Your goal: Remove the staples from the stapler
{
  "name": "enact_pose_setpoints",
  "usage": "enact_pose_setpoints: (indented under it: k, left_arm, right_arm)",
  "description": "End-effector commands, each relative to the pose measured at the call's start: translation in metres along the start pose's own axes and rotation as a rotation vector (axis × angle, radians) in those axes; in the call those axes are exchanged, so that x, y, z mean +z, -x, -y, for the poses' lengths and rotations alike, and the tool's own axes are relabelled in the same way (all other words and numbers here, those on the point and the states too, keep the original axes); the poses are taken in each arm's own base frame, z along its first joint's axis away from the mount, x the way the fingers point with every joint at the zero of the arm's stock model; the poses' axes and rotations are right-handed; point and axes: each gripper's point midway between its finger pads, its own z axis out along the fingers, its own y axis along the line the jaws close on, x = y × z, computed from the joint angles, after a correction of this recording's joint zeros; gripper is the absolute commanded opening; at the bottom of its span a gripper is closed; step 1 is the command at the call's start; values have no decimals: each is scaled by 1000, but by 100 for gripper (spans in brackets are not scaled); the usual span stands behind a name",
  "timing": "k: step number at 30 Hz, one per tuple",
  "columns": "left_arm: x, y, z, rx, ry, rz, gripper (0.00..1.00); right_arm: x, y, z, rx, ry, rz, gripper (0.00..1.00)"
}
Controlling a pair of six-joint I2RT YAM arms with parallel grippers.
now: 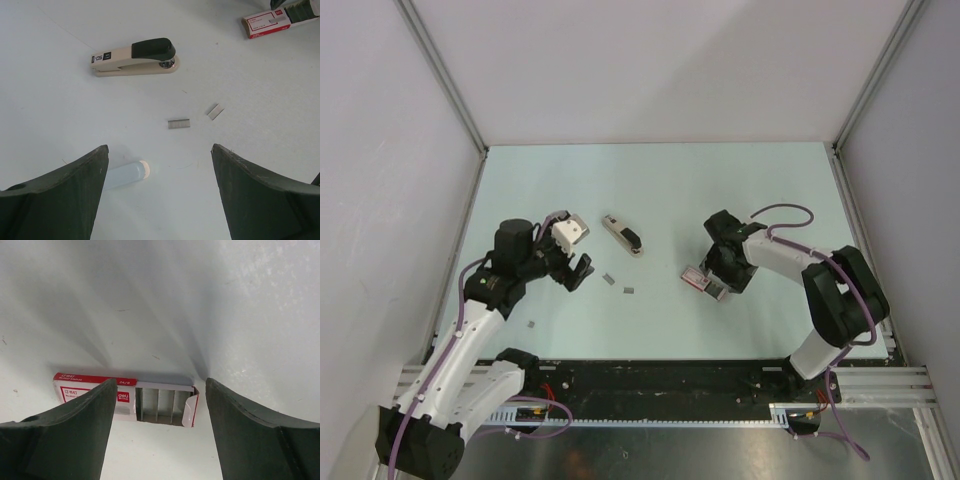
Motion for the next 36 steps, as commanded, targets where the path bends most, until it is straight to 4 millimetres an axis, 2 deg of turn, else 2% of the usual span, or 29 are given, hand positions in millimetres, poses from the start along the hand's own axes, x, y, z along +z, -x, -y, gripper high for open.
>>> enact_pose_setpoints:
  k: [1, 8, 16, 26, 32, 36]
  left_arm:
    - [-3, 1, 3, 25, -15, 20, 89]
    - [-2, -3, 5, 29, -21, 16, 89]
    - [-3, -4, 7, 31, -22, 22, 89]
    - [-4, -5, 8, 33, -23, 23, 89]
    - [-5, -3, 7, 38, -19, 32, 89]
    - [-7, -1, 9, 35, -22, 39, 89]
  right_arm:
    - [-2, 5, -4, 10, -15, 24, 76]
    - [-17, 17, -5, 32, 10, 68, 76]
    - [-9, 19, 1, 55, -31, 71, 76]
    - [-4, 17, -3, 51, -52, 70, 75]
    - [0, 19, 6, 16, -136, 41, 75]
    - [-2, 13, 10, -18, -163, 30, 75]
